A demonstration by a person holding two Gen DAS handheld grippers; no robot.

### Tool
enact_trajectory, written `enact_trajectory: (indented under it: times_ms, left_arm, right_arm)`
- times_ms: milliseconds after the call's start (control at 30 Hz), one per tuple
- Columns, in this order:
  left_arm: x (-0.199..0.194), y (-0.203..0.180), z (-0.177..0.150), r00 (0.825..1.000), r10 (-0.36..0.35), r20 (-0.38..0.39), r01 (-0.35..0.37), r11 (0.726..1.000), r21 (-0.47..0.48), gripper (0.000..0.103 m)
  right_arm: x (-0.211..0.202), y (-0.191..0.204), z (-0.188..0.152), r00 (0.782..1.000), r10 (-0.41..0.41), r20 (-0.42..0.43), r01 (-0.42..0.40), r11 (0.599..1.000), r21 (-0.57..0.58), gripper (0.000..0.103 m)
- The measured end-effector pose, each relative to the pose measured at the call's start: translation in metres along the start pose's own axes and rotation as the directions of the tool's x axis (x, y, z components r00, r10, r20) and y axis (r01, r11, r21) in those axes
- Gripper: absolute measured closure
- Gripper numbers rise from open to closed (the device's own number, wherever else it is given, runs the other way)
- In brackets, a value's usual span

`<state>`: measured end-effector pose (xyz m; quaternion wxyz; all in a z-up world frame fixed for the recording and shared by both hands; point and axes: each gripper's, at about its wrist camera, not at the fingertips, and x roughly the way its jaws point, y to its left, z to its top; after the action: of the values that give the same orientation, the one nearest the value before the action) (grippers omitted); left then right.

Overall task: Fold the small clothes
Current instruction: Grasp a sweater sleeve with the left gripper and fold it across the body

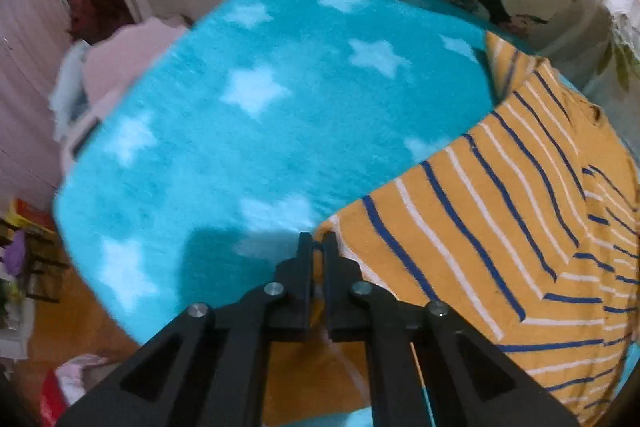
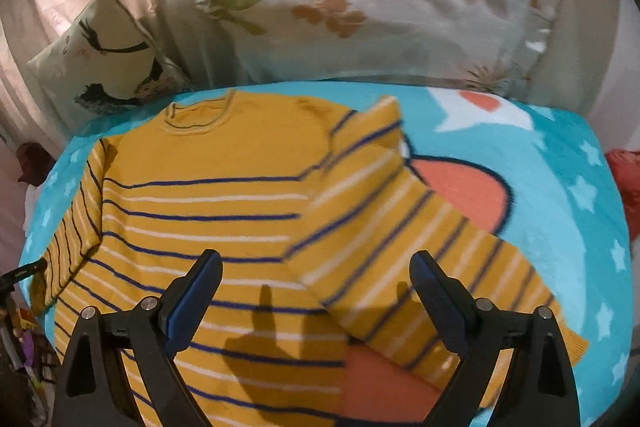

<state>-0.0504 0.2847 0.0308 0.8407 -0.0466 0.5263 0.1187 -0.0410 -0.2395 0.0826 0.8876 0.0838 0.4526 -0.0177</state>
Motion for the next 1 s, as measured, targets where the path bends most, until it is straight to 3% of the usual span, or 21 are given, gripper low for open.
enact_trajectory:
  times_ms: [100,167,233,267,400,467,567,633,767,900,1000]
  left_arm:
    - [-0.007,0.020,0.015,0.989,0.145,0.023,-0.144,0.989,-0.021,0.098]
    - [-0.011,0.045,0.025,0.964,0.265,0.026,-0.263,0.963,-0.062,0.098]
    - [-0.019,0.068,0.031,0.943,0.333,0.021,-0.328,0.937,-0.118,0.098]
    - [-0.024,0.077,0.031,0.943,0.332,0.022,-0.326,0.935,-0.138,0.096]
    - [-0.055,0.072,0.030,0.954,0.287,0.087,-0.270,0.949,-0.164,0.086]
    - [-0.069,0.050,0.029,0.960,0.251,0.125,-0.234,0.963,-0.134,0.065]
    - [-0.084,0.015,0.028,0.973,0.164,0.164,-0.149,0.984,-0.098,0.050]
    - [-0.089,-0.018,0.025,0.985,0.075,0.157,-0.067,0.996,-0.055,0.048]
    - [-0.077,-0.088,0.015,0.992,-0.048,0.119,0.044,0.999,0.031,0.041]
    - [-0.062,-0.167,0.002,0.986,-0.164,0.044,0.156,0.978,0.139,0.041]
    - [-0.051,-0.209,-0.007,0.980,-0.195,0.034,0.184,0.960,0.210,0.041]
  right_arm:
    - [0.004,0.005,0.007,1.000,0.024,-0.015,-0.024,0.999,-0.021,0.007]
    - [0.008,0.008,0.006,1.000,0.025,-0.018,-0.025,0.999,-0.031,0.007]
    - [0.013,0.010,0.005,0.999,0.019,-0.028,-0.020,0.999,-0.034,0.007]
    - [0.015,0.010,0.004,0.999,0.021,-0.035,-0.022,0.999,-0.037,0.007]
    - [0.023,0.015,-0.002,0.998,0.030,-0.059,-0.033,0.998,-0.045,0.007]
    - [0.027,0.020,-0.006,0.997,0.038,-0.073,-0.042,0.998,-0.057,0.007]
    - [0.035,0.027,-0.015,0.995,0.044,-0.093,-0.051,0.996,-0.074,0.007]
    - [0.041,0.030,-0.021,0.994,0.043,-0.104,-0.052,0.995,-0.083,0.007]
    - [0.049,0.036,-0.035,0.993,0.023,-0.112,-0.034,0.994,-0.103,0.007]
    - [0.053,0.038,-0.045,0.996,-0.020,-0.089,0.007,0.989,-0.145,0.007]
    - [0.055,0.037,-0.045,0.996,-0.045,-0.072,0.033,0.986,-0.162,0.005]
